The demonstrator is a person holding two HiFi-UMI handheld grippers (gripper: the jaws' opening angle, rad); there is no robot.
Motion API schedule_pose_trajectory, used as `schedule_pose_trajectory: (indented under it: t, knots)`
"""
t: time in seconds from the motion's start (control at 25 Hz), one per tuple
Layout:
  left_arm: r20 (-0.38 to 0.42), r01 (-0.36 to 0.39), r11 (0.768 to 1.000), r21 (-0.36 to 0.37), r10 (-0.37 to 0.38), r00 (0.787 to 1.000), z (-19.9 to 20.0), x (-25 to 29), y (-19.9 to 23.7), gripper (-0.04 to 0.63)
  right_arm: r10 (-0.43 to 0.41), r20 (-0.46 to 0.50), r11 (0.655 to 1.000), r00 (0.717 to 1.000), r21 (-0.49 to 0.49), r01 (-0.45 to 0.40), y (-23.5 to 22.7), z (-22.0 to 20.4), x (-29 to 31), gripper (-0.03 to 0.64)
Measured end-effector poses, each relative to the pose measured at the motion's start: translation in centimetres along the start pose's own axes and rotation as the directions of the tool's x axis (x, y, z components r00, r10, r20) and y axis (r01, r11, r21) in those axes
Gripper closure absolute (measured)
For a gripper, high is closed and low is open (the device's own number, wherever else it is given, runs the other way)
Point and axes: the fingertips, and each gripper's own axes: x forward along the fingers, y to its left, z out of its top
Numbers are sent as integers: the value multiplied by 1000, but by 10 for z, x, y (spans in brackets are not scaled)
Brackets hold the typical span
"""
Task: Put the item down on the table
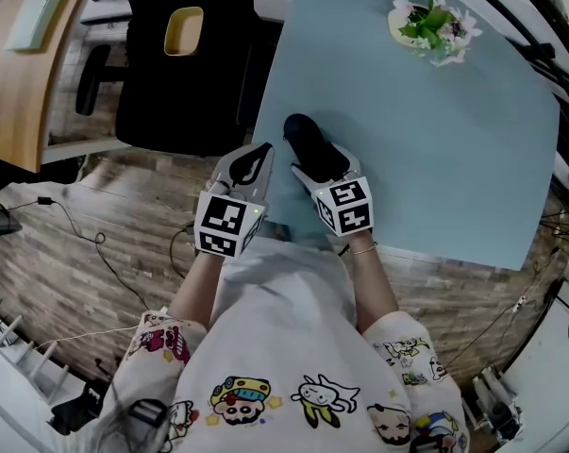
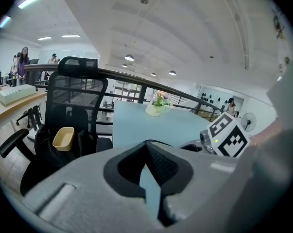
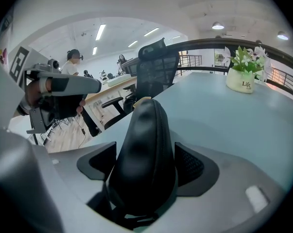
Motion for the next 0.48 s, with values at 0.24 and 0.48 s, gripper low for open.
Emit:
schedule_pose_trajectory:
  t: [0.24,0.48]
  knots:
    - [9,-1,1000,1,1,1000,3,0,-1,595,7,-19,1000,1000,-1,-7,1,-4,-1,206]
    - [22,-2,1000,7,2,1000,9,-3,0,595,-7,-15,1000,1000,12,8,-2,-4,-5,184]
